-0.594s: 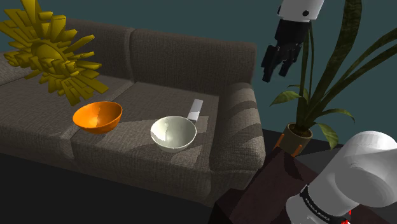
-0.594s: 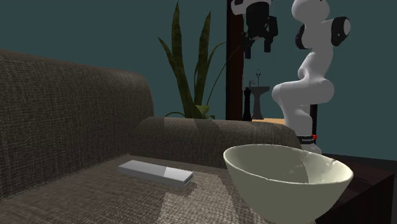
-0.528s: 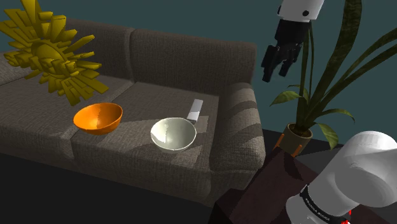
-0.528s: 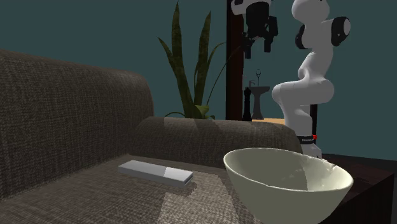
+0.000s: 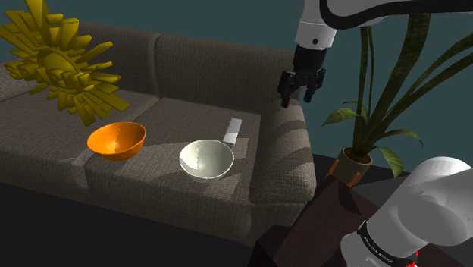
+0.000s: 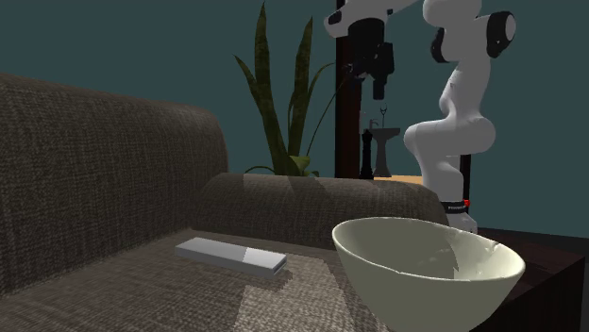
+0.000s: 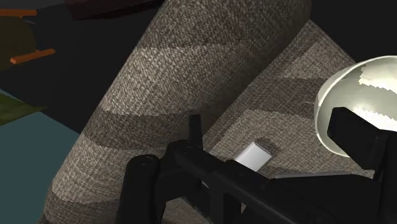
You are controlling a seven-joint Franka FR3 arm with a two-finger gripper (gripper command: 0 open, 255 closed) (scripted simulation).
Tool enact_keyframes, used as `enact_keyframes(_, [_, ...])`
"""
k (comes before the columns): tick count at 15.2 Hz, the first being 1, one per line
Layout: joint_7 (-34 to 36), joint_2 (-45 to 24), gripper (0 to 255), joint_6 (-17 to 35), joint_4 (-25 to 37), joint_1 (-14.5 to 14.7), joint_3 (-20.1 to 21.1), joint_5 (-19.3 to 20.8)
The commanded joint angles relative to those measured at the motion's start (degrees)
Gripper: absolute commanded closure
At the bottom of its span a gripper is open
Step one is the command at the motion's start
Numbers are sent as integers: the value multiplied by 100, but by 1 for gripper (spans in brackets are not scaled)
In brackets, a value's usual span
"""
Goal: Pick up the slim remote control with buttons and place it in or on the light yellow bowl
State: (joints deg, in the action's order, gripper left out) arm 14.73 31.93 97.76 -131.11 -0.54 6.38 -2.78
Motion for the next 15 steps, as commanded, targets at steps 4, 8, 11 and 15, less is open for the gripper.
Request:
enact_keyframes(4, [539, -897, 0, 841, 96, -137, 174, 25])
enact_keyframes(8, [992, -1691, 0, 1415, 334, -236, 290, 110])
enact_keyframes(11, [1338, -2312, 0, 1787, 593, -298, 346, 215])
enact_keyframes(15, [1798, -3159, 0, 2192, 1041, -352, 367, 396])
